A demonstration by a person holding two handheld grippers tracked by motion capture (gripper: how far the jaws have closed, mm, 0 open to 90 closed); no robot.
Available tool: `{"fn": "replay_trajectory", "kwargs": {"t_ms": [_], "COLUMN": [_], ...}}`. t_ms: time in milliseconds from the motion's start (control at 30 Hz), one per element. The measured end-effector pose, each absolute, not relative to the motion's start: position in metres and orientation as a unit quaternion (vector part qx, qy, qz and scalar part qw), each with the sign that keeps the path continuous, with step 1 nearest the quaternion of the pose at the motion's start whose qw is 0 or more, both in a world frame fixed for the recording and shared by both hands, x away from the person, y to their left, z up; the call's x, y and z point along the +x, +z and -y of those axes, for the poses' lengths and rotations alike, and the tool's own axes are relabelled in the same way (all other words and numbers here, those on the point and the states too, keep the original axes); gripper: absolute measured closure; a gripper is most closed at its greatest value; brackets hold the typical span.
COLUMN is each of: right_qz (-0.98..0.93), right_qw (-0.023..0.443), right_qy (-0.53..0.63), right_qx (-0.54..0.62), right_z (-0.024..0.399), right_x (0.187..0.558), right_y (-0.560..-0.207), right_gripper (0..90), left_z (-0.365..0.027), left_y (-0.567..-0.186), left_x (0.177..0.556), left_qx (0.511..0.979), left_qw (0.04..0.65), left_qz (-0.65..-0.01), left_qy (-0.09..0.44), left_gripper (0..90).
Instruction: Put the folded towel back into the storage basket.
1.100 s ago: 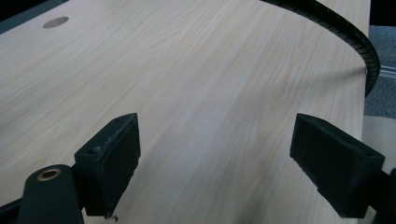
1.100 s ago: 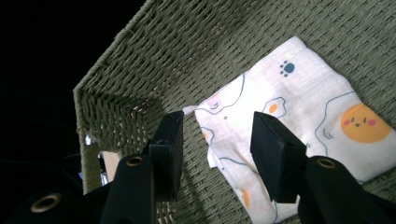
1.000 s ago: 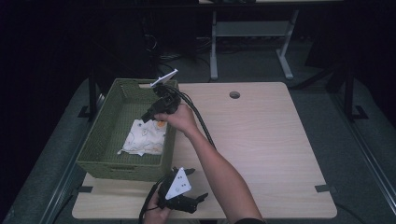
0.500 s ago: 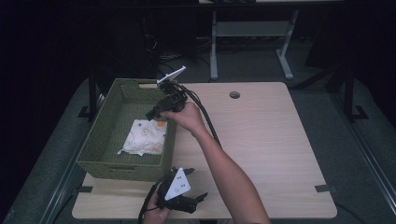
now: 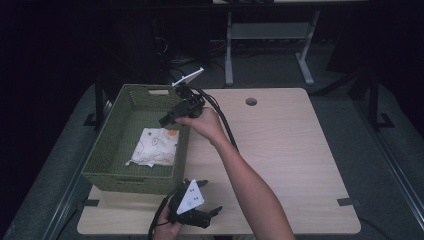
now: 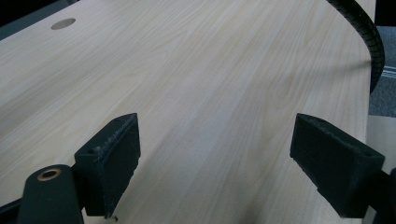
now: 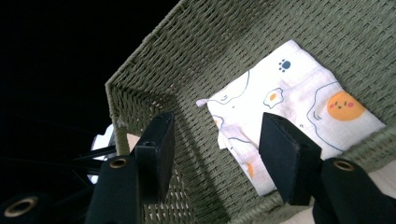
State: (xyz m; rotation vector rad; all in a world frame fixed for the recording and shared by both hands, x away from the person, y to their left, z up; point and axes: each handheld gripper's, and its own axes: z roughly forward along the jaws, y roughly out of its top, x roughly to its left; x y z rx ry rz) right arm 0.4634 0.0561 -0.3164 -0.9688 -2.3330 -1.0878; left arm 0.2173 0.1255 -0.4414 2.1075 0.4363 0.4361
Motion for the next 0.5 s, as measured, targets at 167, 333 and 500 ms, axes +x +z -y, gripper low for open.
{"fn": "replay_trajectory", "kwargs": {"t_ms": [167, 333, 500], "right_qz": [0.831, 0.829, 0.825], "right_qw": [0.197, 0.196, 0.197], "right_qy": [-0.390, -0.392, -0.398], "right_qx": [-0.345, -0.346, -0.349], "right_z": [-0.049, -0.040, -0.028], "right_x": [0.461, 0.460, 0.458], "right_y": [-0.312, -0.309, -0.303], "right_gripper": [43.8, 42.8, 41.6], "left_z": [-0.125, -0.124, -0.124], "left_y": [-0.442, -0.442, -0.442], "left_x": [0.217, 0.218, 0.218], "left_qx": [0.856, 0.856, 0.856], "left_qw": [0.454, 0.454, 0.453], "left_qz": [-0.175, -0.176, -0.176], "left_qy": [0.179, 0.177, 0.176], "left_gripper": [16.2, 16.1, 16.1]}}
